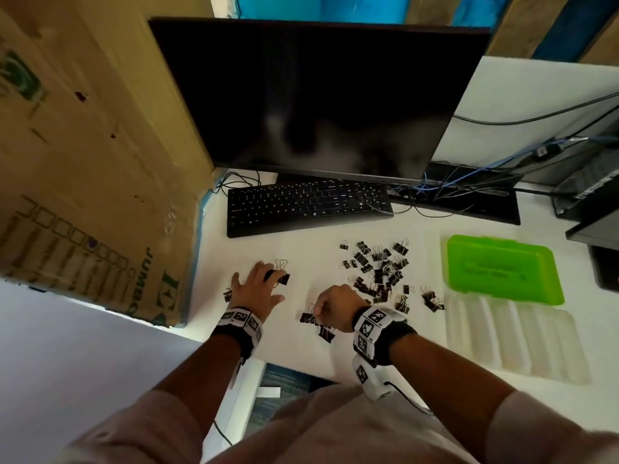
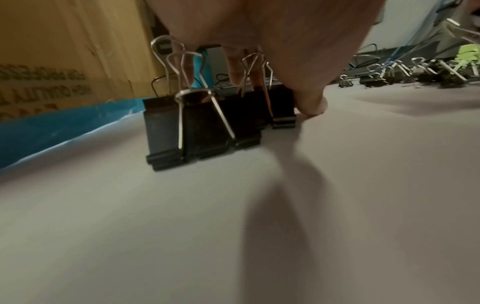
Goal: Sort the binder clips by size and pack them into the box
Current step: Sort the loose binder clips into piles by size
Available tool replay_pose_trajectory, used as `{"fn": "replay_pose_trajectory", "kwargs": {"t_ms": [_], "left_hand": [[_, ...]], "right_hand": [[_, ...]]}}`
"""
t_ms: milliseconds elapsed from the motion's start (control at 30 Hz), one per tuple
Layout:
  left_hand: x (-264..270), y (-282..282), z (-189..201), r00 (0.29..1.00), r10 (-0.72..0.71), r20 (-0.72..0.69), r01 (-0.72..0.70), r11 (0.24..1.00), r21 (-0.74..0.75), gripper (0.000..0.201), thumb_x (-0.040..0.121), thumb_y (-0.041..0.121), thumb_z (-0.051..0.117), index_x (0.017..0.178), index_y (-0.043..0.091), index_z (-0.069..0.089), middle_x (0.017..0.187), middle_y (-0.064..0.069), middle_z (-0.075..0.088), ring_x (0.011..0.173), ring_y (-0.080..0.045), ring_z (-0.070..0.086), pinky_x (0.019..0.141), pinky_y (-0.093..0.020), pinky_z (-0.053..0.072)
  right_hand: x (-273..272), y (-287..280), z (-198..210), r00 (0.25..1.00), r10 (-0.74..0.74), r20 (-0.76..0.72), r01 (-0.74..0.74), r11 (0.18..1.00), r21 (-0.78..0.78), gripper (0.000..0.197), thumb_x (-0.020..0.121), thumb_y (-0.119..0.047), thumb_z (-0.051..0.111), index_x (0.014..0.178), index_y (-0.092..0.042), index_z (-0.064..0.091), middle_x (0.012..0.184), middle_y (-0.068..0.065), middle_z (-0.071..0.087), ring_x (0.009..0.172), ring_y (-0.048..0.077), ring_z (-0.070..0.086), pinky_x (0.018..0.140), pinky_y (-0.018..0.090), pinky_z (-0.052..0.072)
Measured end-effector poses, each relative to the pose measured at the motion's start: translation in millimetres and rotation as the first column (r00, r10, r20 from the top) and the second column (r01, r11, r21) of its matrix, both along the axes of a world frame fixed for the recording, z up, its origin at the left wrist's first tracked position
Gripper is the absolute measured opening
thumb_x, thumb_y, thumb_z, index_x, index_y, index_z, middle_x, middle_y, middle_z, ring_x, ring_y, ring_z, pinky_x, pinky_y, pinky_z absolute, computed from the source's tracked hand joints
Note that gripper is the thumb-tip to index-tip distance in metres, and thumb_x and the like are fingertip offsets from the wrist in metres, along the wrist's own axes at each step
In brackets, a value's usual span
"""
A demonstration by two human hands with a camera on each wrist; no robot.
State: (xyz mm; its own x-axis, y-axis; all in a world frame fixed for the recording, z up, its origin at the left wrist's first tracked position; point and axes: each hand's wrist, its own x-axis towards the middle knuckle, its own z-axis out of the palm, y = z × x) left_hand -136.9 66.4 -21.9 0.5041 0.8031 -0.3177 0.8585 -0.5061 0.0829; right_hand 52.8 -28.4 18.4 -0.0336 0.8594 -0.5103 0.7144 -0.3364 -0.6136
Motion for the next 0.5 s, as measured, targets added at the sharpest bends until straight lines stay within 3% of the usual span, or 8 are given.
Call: {"fn": "replay_pose_trajectory", "kwargs": {"t_ms": [67,167,333,433,500], "left_hand": [[-3,3,3,0.999,0.038,0.035,-0.038,0.999,-0.003,0.055,0.089,0.048,0.049,0.139,0.036,0.027,0.153,0.008,0.019,0.146,-0.016,0.006,0.114,-0.059,0.012],[-2,0,6,0.987,0.063,0.146,-0.069,0.997,0.038,0.053,0.090,0.050,0.048,0.137,0.032,0.034,0.152,0.008,0.021,0.145,-0.017,0.008,0.116,-0.055,0.009],[13,-26,9,0.914,-0.081,0.397,0.043,0.994,0.104,0.037,0.090,0.037,0.051,0.125,0.024,0.050,0.140,0.000,0.043,0.134,-0.022,0.034,0.105,-0.048,0.038],[30,-35,10,0.856,-0.082,0.510,0.100,0.995,-0.007,0.030,0.093,0.027,0.051,0.123,0.024,0.054,0.130,0.005,0.050,0.122,-0.015,0.045,0.100,-0.039,0.043],[47,-34,16,0.833,-0.049,0.550,0.116,0.989,-0.088,0.028,0.094,0.024,0.049,0.122,0.024,0.055,0.125,0.006,0.052,0.115,-0.014,0.050,0.098,-0.035,0.044]], "right_hand": [[-5,2,-4,1.000,0.013,-0.007,-0.013,1.000,-0.001,0.012,0.077,-0.012,0.068,0.087,-0.013,0.075,0.096,0.006,0.075,0.091,0.019,0.068,0.080,0.019,0.050],[-9,6,-11,0.999,0.038,-0.014,-0.038,0.999,0.009,0.014,0.079,-0.008,0.064,0.088,-0.011,0.073,0.097,0.007,0.074,0.093,0.020,0.067,0.085,0.023,0.052],[-2,-1,-20,0.991,0.132,0.007,-0.132,0.991,0.032,0.020,0.082,-0.007,0.058,0.096,-0.014,0.070,0.104,0.006,0.070,0.093,0.021,0.063,0.082,0.026,0.048],[17,-10,-15,0.987,0.160,0.025,-0.162,0.982,0.098,0.023,0.087,-0.018,0.058,0.108,-0.020,0.068,0.113,0.001,0.068,0.099,0.018,0.062,0.087,0.028,0.046],[40,-17,-10,0.992,0.117,0.036,-0.121,0.978,0.171,0.025,0.089,-0.013,0.057,0.110,-0.020,0.068,0.114,0.001,0.068,0.100,0.017,0.063,0.093,0.029,0.047]]}}
